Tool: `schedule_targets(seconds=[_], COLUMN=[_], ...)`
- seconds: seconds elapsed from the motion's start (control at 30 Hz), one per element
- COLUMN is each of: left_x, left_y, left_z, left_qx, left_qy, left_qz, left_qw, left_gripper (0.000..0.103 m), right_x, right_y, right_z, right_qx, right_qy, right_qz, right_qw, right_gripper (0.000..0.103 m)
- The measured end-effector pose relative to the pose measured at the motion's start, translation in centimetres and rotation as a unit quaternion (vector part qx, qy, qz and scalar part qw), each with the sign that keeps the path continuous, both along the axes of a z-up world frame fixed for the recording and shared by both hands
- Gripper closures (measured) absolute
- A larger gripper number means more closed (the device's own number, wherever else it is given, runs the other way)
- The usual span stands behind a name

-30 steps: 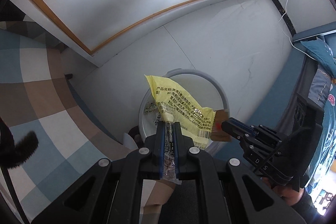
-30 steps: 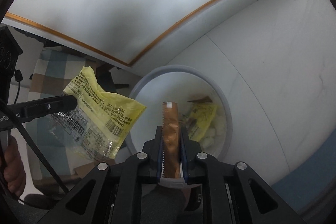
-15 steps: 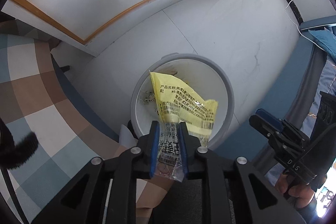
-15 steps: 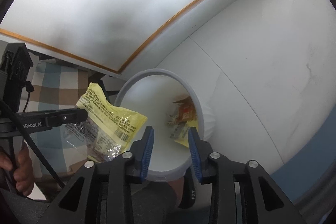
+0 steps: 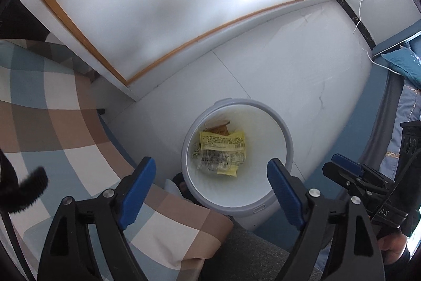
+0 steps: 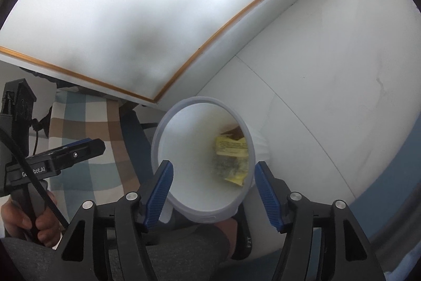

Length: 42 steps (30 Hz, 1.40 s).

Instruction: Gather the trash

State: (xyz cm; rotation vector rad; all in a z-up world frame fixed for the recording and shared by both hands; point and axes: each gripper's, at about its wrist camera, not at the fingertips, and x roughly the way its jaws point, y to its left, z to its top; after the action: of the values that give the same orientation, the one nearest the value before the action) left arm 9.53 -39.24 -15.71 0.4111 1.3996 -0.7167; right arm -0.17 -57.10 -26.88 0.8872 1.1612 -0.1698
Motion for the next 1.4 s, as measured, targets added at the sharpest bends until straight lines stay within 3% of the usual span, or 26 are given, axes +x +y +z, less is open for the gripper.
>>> schedule_targets(seconds=[0.2, 0.37, 1.4], left_x=[-0.7, -0.9, -1.0], left_y=[0.4, 0.5, 0.7], left_z=[1.5, 2.1, 1.8], left_qx=[-0.006, -0.012, -0.004], left_qy=[-0.049, -0.065, -0.065], left_qz=[-0.007, -0.009, -0.012], left_qw=[0.9988, 0.9978, 0.9978], left_gripper=[0.014, 0.014, 0.014], right_x=[0.0, 0.0, -0.3], right_y=[0.6, 0.9, 1.1], right_z=[1.4, 2.5, 3.1], right_qx=[-0.019, -0.038, -0.050], right_qy=[-0.014, -0.025, -0.023], right_qz=[0.014, 0.022, 0.020], right_qw=[1.000, 0.999, 0.998], right_gripper=[0.026, 0.017, 0.014])
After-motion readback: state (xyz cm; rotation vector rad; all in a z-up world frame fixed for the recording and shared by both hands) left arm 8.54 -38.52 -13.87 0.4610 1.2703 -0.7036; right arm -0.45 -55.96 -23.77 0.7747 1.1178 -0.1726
